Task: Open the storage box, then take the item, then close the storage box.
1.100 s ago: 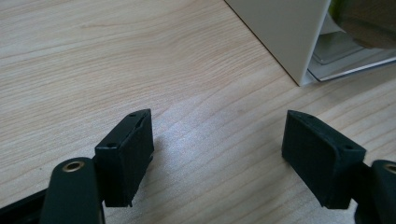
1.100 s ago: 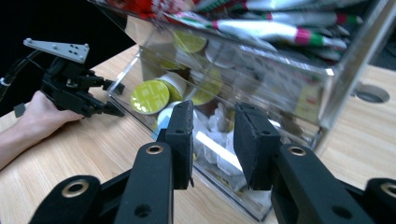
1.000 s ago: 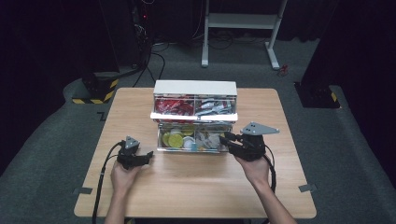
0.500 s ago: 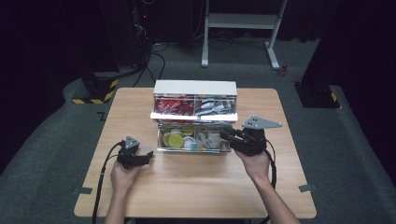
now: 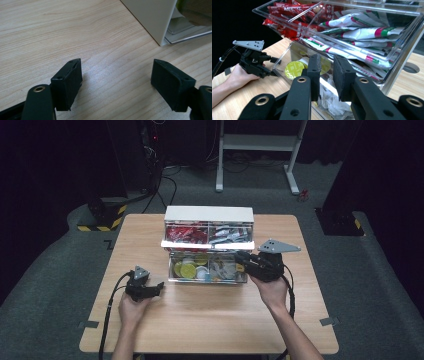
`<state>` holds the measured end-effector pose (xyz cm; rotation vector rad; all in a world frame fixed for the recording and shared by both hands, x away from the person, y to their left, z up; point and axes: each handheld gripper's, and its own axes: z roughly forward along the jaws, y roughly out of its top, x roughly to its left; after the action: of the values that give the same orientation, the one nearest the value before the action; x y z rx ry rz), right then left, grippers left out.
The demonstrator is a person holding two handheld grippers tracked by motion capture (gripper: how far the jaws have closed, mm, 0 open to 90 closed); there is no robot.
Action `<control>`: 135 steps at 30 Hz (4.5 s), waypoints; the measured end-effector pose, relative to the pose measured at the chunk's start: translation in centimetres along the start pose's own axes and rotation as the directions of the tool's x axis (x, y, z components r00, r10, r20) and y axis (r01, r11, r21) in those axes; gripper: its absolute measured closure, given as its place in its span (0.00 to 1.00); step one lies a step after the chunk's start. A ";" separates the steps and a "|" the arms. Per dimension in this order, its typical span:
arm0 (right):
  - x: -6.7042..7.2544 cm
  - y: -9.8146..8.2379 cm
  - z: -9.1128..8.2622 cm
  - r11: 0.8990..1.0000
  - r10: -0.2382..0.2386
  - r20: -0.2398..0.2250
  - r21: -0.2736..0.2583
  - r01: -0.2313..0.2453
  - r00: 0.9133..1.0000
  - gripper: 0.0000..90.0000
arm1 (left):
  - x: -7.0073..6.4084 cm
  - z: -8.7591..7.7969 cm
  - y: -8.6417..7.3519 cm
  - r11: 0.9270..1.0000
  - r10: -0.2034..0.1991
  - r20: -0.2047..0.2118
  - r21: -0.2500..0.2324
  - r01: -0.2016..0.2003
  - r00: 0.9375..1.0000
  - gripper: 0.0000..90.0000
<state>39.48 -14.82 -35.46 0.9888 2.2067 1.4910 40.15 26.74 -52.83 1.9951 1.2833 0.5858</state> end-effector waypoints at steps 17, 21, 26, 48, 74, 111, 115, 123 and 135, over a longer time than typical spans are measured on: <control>-0.1 0.4 0.5 1.000 0.007 0.026 -0.014 -0.006 1.000 0.85 | 0.0 0.0 0.0 1.000 0.000 0.001 0.001 0.000 1.000 0.28; -0.1 0.8 0.4 1.000 0.005 0.034 -0.021 -0.005 0.999 0.85 | 0.0 0.0 0.0 1.000 -0.001 0.001 0.001 0.001 1.000 0.28; -0.1 1.4 0.3 0.999 -0.005 0.038 -0.032 0.006 0.999 0.84 | 0.0 0.0 0.0 1.000 0.000 0.000 0.001 0.000 1.000 0.28; 0.1 4.3 0.9 0.999 -0.019 0.077 -0.042 0.022 0.997 0.80 | 0.0 0.0 0.0 1.000 -0.001 0.000 0.001 0.001 1.000 0.28; -0.7 5.7 1.5 1.000 -0.018 0.099 -0.009 0.019 0.995 0.76 | -0.2 0.0 0.0 1.000 -0.014 -0.015 0.002 0.014 1.000 0.27; -1.6 6.8 2.7 1.000 -0.005 0.069 0.011 0.004 0.998 0.74 | -0.8 -6.7 4.1 0.980 -0.039 0.138 -0.186 0.065 0.990 0.39; -1.7 6.8 2.7 1.000 -0.002 0.066 0.007 0.002 0.998 0.74 | -1.1 -7.6 5.0 0.972 -0.019 0.168 -0.230 0.058 0.986 0.42; -1.7 6.8 2.7 1.000 -0.003 0.064 0.007 0.003 0.998 0.74 | -1.2 -8.9 6.1 0.964 -0.008 0.185 -0.261 0.057 0.983 0.45; -1.8 6.8 2.8 1.000 0.004 0.058 0.006 -0.004 0.998 0.74 | -1.5 -10.3 7.7 0.953 0.019 0.206 -0.301 0.045 0.978 0.46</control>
<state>44.93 -12.63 -30.72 1.0256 2.1711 1.4398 37.15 26.32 -40.29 1.7400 1.0125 0.5193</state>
